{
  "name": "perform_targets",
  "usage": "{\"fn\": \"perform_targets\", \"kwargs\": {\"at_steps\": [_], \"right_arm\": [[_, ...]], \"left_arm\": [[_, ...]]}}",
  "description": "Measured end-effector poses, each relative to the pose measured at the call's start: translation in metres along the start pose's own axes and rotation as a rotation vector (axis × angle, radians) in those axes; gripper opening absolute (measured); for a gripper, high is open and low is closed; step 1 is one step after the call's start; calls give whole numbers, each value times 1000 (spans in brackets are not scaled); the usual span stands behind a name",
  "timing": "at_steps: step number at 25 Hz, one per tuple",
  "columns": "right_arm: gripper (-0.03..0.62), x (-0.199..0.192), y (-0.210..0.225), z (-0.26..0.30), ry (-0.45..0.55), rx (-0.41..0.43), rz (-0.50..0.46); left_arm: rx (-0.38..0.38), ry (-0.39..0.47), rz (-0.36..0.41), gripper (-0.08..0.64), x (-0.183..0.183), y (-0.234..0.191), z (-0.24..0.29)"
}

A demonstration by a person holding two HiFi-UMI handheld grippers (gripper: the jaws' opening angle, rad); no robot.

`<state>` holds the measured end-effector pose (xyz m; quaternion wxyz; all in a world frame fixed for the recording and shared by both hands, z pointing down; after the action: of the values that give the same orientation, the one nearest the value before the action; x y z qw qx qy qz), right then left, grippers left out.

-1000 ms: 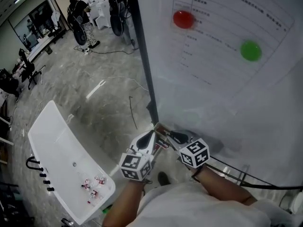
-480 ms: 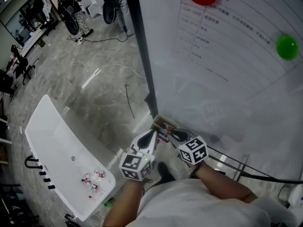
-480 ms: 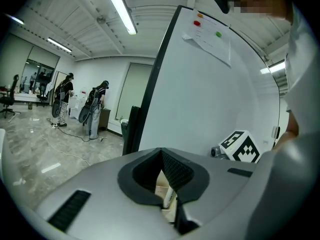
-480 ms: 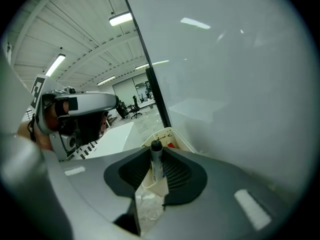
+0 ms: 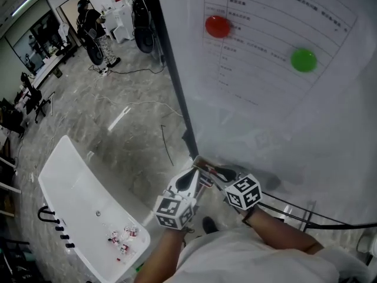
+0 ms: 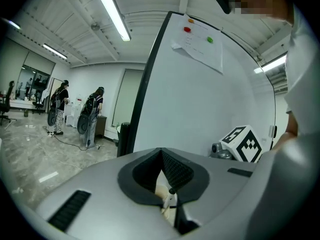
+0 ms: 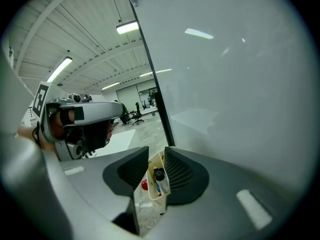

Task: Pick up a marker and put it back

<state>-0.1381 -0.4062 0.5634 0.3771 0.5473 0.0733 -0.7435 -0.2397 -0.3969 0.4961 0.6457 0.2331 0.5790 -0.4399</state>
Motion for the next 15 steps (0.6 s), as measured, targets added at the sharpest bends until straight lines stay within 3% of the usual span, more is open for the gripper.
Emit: {"fn": "perform_targets", "kwargs": {"at_steps": [4,7,15], "right_arm": [[93,37,-15,-18,88,19,-54],[3,74,-34,-41,200,40,-120],[2,141,-68,-79,379,45,-228]], "left_arm": [[-10,38,33,2,22,9,-2],[-14,69,62,2,43,16,-7],[37,140,111,2,96,22,-18]]}}
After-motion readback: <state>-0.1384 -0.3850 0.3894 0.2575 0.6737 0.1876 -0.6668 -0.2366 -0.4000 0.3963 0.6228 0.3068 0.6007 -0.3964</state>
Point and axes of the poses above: the fingertips, and each gripper's own axes: z forward along the fingers, y to its right, x out of its top, the point moved 4 cm from there along -z, backward along the fingers, and after that the axes turned 5 degrees about x, right-handed, at the moved point
